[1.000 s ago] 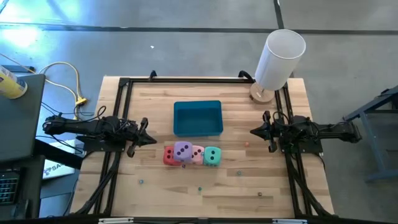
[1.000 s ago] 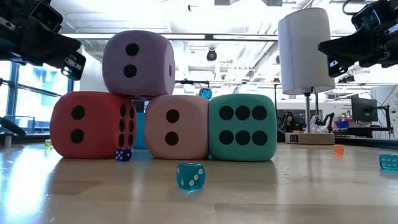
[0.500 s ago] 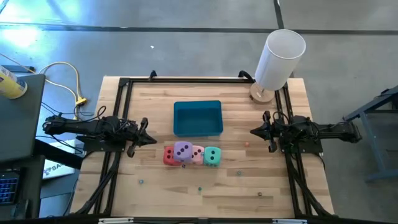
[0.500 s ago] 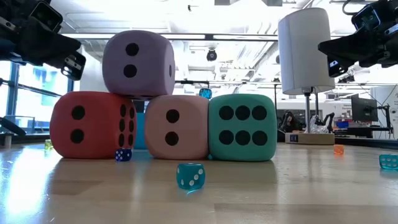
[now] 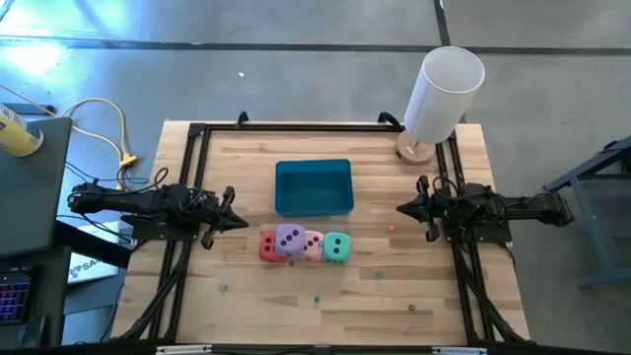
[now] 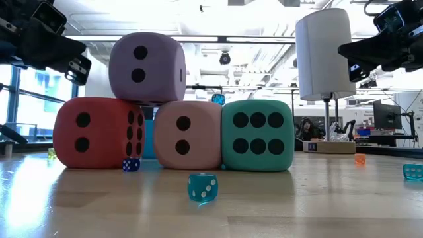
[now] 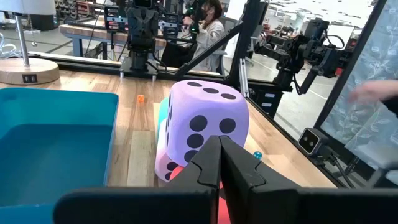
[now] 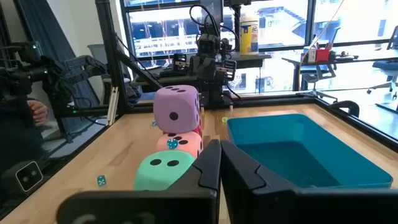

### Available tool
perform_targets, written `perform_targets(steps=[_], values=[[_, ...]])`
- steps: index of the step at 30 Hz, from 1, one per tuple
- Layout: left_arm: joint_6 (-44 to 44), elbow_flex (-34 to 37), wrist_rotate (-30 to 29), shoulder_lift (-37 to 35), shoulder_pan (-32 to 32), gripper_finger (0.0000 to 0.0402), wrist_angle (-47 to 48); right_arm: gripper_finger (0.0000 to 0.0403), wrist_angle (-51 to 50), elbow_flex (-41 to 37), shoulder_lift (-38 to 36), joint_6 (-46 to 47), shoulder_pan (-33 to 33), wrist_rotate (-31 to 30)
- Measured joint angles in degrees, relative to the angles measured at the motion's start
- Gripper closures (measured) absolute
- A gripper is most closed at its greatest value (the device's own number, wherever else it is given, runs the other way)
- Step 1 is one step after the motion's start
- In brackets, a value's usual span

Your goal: Pick & Place Dice

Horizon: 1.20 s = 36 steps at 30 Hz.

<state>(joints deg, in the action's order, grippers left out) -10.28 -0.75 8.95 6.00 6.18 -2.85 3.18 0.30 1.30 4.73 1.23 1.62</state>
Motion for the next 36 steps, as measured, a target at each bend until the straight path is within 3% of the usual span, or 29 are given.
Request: perform_targets(steps=[19, 24, 32, 36], values=[[-0.44, 0.0, 0.02, -0.02, 0.02, 0.0401, -2.03, 0.0401, 0.16, 0.01, 0.0, 0.02, -0.01, 0.02], [-0.5, 0.02, 0.01, 0.0, 0.0, 0.0401, -3.53, 0.0401, 1.33, 0.02, 0.01, 8.78, 0.0, 2.13], [-0.52, 0.0, 0.02, 0.0, 0.02, 0.0401, -3.87, 0.0401, 14.1, 0.92, 0.96, 1.9, 1.2, 8.19], [-0.5, 0.0, 0.02, 0.0, 0.0, 0.0401, -3.85, 0.0401, 15.92, 7.49, 7.83, -3.42, 3.68, 6.02]])
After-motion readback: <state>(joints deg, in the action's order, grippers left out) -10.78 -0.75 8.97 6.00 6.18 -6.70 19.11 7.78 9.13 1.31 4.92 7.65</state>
